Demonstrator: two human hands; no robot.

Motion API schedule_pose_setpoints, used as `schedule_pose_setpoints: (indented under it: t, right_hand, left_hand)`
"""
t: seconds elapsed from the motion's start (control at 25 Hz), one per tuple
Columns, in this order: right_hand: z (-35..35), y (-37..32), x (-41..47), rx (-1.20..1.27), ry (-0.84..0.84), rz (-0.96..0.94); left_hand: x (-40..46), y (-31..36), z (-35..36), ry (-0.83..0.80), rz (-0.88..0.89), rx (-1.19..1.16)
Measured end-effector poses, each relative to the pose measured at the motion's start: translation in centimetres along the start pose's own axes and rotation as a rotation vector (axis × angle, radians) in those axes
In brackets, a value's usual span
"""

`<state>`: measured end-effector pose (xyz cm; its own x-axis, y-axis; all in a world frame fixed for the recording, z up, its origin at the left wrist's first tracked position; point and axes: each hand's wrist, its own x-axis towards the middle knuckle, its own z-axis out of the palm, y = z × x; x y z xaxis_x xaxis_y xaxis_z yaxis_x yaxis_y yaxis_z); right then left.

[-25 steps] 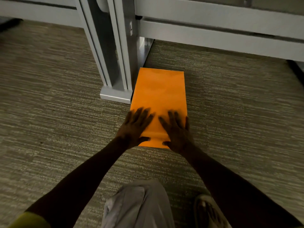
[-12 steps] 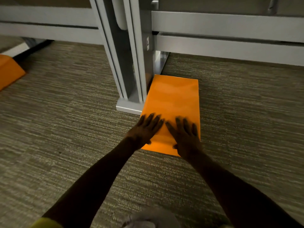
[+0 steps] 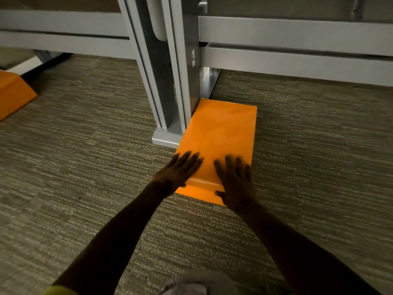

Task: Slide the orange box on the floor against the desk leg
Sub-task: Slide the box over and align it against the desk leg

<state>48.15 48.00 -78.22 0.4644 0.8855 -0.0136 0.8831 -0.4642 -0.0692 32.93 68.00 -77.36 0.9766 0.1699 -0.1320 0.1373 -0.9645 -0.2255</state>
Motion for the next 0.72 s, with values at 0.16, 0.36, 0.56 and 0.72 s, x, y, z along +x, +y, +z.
schedule_pose_setpoints:
  t: [0.16, 0.36, 0.56, 0.72]
  right_hand:
    - [0.1, 0.1, -0.4, 0.019, 0.01, -0.008]
    - [-1.1, -1.7, -1.0, 0.019, -0.001, 0.013]
    - [0.1, -1.8, -2.4, 0.034, -0.02, 0.031]
    - [1.7, -2.4, -3.9, 0.036, 0.0, 0.033]
  left_hand:
    - [-0.5, 0.6, 0.1, 0.044, -0.002, -0.028]
    - [-2.3, -0.3, -1.2, 0.061, -0.053, -0.048]
    - [-3.5, 0.9, -0.6, 0.132, -0.03, -0.054]
    - [-4.4, 1.2, -0.1, 0.208, 0.029, -0.003]
